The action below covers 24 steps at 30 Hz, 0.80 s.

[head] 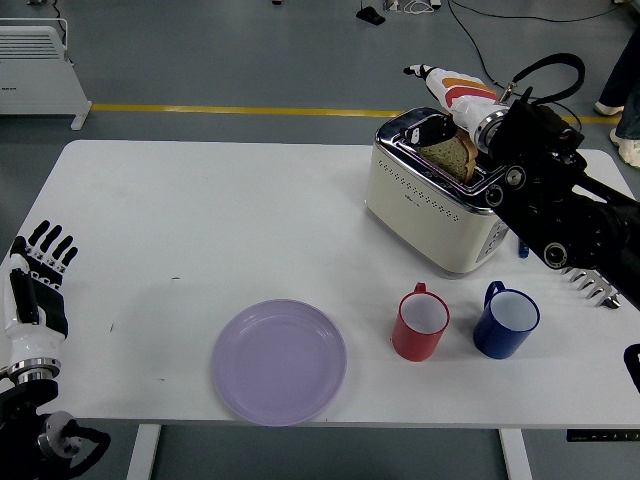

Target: Push plate across desktop,pick up the break from the machine,place the break in the plate

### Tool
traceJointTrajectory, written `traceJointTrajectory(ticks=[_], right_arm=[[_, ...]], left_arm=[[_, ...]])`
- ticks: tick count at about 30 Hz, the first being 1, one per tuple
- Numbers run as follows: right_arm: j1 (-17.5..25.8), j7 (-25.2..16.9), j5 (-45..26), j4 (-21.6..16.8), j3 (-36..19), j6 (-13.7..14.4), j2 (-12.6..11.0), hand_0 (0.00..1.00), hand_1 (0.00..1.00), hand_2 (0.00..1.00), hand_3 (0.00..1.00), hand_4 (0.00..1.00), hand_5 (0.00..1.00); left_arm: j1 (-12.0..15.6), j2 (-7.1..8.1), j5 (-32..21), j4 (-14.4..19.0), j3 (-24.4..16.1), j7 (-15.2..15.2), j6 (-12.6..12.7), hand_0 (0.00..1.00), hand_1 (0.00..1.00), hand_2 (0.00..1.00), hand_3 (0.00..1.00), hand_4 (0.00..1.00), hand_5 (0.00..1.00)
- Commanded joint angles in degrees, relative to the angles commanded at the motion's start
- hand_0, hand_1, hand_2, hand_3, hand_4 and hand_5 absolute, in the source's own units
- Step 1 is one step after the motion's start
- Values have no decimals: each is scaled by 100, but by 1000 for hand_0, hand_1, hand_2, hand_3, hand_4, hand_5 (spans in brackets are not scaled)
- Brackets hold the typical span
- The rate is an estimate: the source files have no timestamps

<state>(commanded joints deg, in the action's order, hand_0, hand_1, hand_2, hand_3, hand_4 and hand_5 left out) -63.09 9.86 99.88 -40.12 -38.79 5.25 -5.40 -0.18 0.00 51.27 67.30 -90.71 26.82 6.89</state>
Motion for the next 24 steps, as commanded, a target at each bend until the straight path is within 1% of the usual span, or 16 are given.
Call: traceJointTrajectory(ticks=[1,2,3,8,9,14,15,17,20,21,24], right_arm=[[-64,15,34,180,53,-10,101,921,876,927,948,787,246],[-80,19,42,241,65,-12,128,911,870,918,941,782,247],[-146,36,52,425,110,-8,224,911,870,918,941,782,247],[-328,79,118,1065,265,-48,497,911,870,918,941,782,247],[-349,79,124,1181,280,-51,540,899,862,913,930,776,260],[-406,80,65,1453,332,-70,540,899,862,913,930,776,260],[-420,94,79,1506,338,-76,540,851,831,868,909,770,263],[-443,127,116,1587,378,-86,540,851,831,868,909,770,263],[-459,158,43,1671,432,-112,540,851,831,868,909,770,263],[-461,165,18,1711,432,-131,540,835,812,843,871,763,262],[-440,165,-32,1731,424,-185,540,835,812,843,871,763,262]], left_arm=[[-1,0,-3,-6,9,0,-3,781,789,817,757,540,998],[-2,0,-4,-8,12,0,-4,782,789,815,754,543,998],[-10,0,-11,-16,30,1,-6,782,789,815,754,543,998],[-36,0,-16,-33,99,-3,-9,782,789,815,754,543,998],[-38,0,-17,-38,103,-4,-9,781,788,814,753,543,998],[-26,0,-17,-48,54,-5,-12,781,788,814,753,543,998],[-20,0,-18,-47,50,-5,-10,780,786,814,752,542,998],[-14,0,-18,-44,43,-5,-3,780,786,814,752,542,998],[-16,0,-37,-48,41,11,24,780,786,814,752,542,998],[-17,0,-45,-50,40,21,35,780,781,813,752,540,998],[-16,0,-42,-62,34,24,36,780,781,813,752,540,998]])
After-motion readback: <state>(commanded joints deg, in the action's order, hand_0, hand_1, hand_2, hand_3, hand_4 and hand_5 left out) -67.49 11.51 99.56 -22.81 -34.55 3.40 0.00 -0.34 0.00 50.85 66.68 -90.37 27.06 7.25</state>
